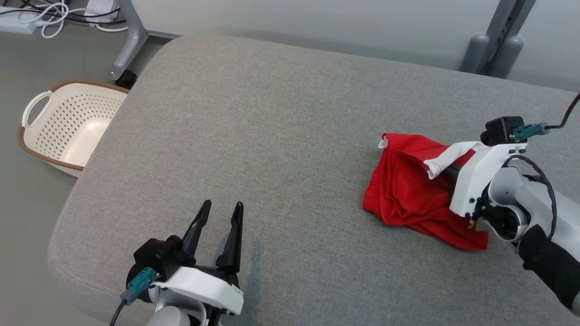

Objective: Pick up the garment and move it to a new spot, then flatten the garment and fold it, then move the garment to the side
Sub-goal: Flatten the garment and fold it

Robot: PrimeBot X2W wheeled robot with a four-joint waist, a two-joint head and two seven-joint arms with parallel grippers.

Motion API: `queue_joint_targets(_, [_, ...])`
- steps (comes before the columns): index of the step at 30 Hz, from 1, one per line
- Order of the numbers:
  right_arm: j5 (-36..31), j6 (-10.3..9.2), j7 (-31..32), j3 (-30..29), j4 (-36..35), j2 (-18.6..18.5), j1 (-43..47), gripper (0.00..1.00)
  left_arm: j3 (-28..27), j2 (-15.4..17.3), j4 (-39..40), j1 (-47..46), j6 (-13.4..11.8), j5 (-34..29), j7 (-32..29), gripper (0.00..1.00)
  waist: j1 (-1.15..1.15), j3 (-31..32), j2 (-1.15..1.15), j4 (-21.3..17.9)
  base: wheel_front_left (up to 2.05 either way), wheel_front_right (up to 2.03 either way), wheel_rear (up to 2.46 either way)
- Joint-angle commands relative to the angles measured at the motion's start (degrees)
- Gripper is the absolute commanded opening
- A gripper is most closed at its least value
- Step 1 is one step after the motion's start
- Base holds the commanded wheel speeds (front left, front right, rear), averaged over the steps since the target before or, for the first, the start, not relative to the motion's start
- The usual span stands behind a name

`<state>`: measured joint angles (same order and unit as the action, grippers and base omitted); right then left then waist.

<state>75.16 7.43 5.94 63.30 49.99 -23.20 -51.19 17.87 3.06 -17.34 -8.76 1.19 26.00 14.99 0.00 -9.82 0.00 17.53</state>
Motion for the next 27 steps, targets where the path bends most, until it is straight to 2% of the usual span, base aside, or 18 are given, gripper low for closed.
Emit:
queue_joint_targets(1, [0.13, 0.11, -0.49, 0.14, 0.34, -0.36, -0.67, 0.0, 0.08, 0.11, 0.18, -0.93, 0.13, 0.13, 0.23, 1.0, 0.0, -0.54, 0.0, 0.67, 0.0, 0.0, 0.0])
queue_joint_targets(17, [1.06, 0.12, -2.58, 1.61, 3.79, -0.87, -8.88, 0.0, 1.85, -0.04, 1.26, -2.63, -0.71, 1.9, 0.23, 1.0, 0.0, -5.24, 0.0, 4.04, 0.0, 0.0, 0.0])
queue_joint_targets(22, [1.66, 0.11, -5.61, 2.0, 2.44, -0.46, -9.06, 0.0, 1.94, -0.04, 0.96, -2.75, -1.2, 1.97, 0.23, 1.0, 0.0, -4.67, 0.0, 3.59, 0.0, 0.0, 0.0])
queue_joint_targets(27, [1.92, 0.11, -10.48, 2.9, -0.58, -1.2, -7.49, 0.0, 0.85, -0.05, 0.41, -1.78, -1.09, 0.83, 0.23, 1.0, 0.0, -1.93, 0.0, 1.32, 0.0, 0.0, 0.0])
